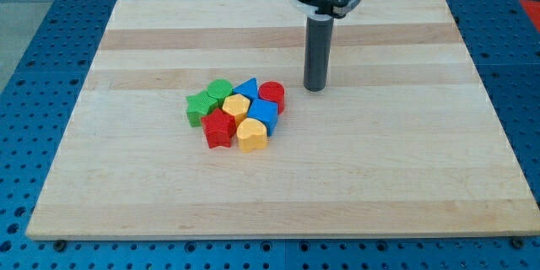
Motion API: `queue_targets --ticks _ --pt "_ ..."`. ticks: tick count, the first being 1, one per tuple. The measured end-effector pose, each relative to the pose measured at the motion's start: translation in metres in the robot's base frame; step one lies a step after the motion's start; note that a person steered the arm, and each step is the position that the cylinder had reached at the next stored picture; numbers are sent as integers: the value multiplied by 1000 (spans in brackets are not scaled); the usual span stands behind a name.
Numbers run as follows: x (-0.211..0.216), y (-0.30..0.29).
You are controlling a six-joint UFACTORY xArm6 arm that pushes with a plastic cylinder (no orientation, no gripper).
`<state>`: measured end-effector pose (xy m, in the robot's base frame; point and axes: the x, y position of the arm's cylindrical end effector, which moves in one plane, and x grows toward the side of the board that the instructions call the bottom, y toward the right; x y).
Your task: Separate the red circle from the group of blocks
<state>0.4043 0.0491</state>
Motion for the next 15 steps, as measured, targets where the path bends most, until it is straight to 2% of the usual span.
queue_targets --ticks 2,4,6,7,9,11,12,14,15 --pt "-18 7" --pt "-11 29" --pt "57 36" --pt "59 -1" --pt "19 -54" --pt "23 -63" --pt "17 -89" --pt "-38 -141" --pt "-60 -144"
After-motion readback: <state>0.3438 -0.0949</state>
